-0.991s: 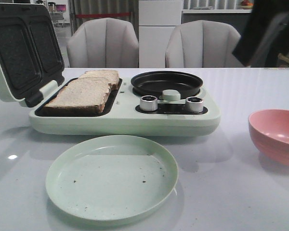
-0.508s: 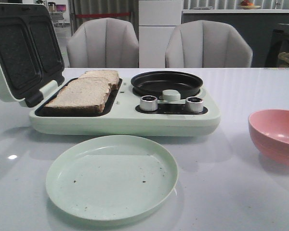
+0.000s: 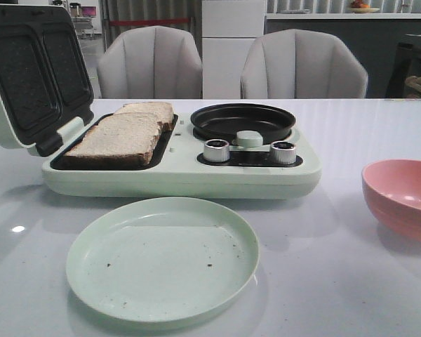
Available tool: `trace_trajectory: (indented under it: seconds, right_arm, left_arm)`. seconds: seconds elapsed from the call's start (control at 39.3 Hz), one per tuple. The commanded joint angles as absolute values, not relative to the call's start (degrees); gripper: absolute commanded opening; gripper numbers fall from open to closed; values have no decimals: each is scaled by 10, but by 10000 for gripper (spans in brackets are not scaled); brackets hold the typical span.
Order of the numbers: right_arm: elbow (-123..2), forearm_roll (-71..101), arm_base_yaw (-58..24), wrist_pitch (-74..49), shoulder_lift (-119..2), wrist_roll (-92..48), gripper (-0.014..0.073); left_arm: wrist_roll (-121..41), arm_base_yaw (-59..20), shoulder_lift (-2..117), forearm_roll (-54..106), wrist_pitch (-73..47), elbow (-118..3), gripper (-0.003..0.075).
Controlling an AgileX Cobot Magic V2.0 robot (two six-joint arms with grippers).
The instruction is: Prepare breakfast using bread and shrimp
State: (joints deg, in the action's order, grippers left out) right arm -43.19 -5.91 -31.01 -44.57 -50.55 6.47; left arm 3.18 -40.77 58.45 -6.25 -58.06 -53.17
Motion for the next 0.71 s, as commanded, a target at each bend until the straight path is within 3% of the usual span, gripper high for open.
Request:
trace_trajectory:
  seconds: [0.0,0.53,0.69]
  right_arm:
    - [-448,-67,-308,-409,-499,65,536]
    - [-448,-67,-308,-409,-499,65,536]
    - [-448,-67,-308,-409,-499,65,536]
  left_arm:
    - [30,-379,612,-94,-562,-562,423]
    - [0,-11,712,-46,-544,-619,96]
    - [-80,66,735,50,-525,-662,100]
